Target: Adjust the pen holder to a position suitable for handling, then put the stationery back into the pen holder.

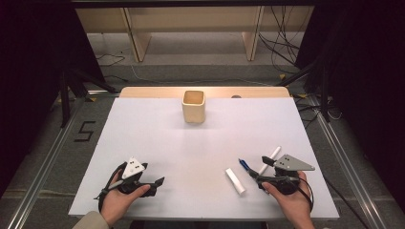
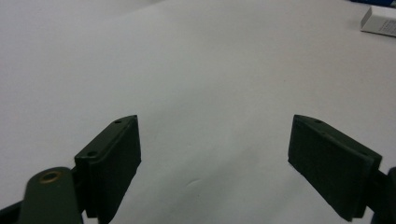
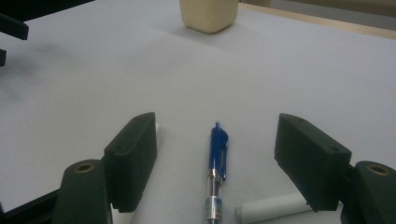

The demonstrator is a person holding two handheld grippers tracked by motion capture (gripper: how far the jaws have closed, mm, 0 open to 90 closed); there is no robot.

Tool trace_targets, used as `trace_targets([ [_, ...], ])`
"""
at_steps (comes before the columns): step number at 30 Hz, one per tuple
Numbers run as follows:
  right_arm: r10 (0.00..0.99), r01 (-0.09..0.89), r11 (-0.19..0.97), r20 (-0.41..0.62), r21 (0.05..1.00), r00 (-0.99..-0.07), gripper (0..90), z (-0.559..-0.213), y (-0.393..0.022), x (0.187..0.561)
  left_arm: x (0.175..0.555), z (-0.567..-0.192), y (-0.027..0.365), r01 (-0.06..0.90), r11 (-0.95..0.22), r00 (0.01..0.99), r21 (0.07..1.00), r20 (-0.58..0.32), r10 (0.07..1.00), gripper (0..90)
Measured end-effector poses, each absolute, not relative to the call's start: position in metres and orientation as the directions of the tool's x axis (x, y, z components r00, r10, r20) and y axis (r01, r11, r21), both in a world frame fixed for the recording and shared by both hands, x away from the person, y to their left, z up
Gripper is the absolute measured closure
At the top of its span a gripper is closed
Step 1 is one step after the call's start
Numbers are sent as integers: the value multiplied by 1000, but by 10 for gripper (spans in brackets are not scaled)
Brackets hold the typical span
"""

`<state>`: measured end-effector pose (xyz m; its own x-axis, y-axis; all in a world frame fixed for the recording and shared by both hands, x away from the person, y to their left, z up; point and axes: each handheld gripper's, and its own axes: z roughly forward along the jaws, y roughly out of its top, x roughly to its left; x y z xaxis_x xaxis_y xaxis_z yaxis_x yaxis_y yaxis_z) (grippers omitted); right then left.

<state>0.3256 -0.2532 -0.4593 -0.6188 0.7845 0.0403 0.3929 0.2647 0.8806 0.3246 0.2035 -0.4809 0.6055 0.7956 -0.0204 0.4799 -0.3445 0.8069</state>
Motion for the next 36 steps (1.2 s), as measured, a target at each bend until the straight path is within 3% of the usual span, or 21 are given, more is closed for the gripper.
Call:
trace_targets([
  [21,788,388,264,35,883,-615,309,-459,-246,316,327,-481,203,478,-340,602,810,-20,799,167],
  [36,799,403,265,34,876,-601,392,-462,-235,305,328,-481,202,480,-333,602,812,-29,798,167],
])
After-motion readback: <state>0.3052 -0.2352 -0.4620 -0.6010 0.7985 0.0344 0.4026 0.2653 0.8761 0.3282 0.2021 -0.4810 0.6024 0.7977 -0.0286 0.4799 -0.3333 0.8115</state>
